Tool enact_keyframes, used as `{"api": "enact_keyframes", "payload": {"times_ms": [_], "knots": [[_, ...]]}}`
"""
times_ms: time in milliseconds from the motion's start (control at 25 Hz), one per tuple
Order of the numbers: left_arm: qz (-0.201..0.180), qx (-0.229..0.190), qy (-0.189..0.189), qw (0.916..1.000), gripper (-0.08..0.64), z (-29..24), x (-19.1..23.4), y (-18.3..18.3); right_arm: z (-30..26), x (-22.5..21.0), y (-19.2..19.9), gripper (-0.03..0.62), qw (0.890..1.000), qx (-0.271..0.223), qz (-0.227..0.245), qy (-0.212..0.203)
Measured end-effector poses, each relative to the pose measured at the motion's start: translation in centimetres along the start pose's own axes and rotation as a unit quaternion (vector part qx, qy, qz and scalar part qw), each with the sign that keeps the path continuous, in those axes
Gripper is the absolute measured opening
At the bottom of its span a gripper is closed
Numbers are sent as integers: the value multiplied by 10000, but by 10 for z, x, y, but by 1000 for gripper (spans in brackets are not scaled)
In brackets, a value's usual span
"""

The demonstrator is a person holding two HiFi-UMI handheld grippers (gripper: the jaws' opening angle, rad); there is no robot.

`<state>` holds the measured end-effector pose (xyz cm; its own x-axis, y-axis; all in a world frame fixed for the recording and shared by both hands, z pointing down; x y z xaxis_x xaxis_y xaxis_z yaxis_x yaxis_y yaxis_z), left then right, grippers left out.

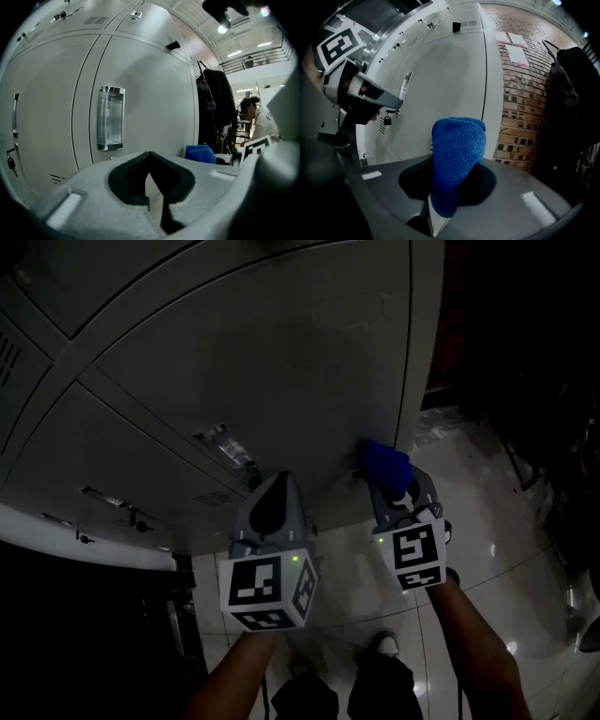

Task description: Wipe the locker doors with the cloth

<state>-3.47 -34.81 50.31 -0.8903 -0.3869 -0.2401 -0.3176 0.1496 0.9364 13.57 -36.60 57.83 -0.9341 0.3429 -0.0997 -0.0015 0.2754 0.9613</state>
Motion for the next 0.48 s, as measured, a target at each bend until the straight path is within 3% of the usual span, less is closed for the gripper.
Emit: {"api": "enact_keyframes", "payload": {"times_ms": [240, 480], "knots": [[-46, 183, 51, 9998, -5, -6, -18, -4, 9, -14, -3, 84, 10000, 4, 15, -22], [-61, 400, 69, 9992, -5, 6, -24, -23, 31, -2, -33, 84, 9998, 47, 23, -178]]}}
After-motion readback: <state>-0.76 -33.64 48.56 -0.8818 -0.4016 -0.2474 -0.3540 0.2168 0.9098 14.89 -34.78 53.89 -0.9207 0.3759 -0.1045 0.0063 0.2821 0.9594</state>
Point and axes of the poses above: the fingertips, and each gripper's own axes: z backward along the fingers, x to its left, y out of its underside, the point moved 7 cm from there along z, backward along the fingers, and after that the axes turned 15 degrees about -z, right-handed, at the moved point
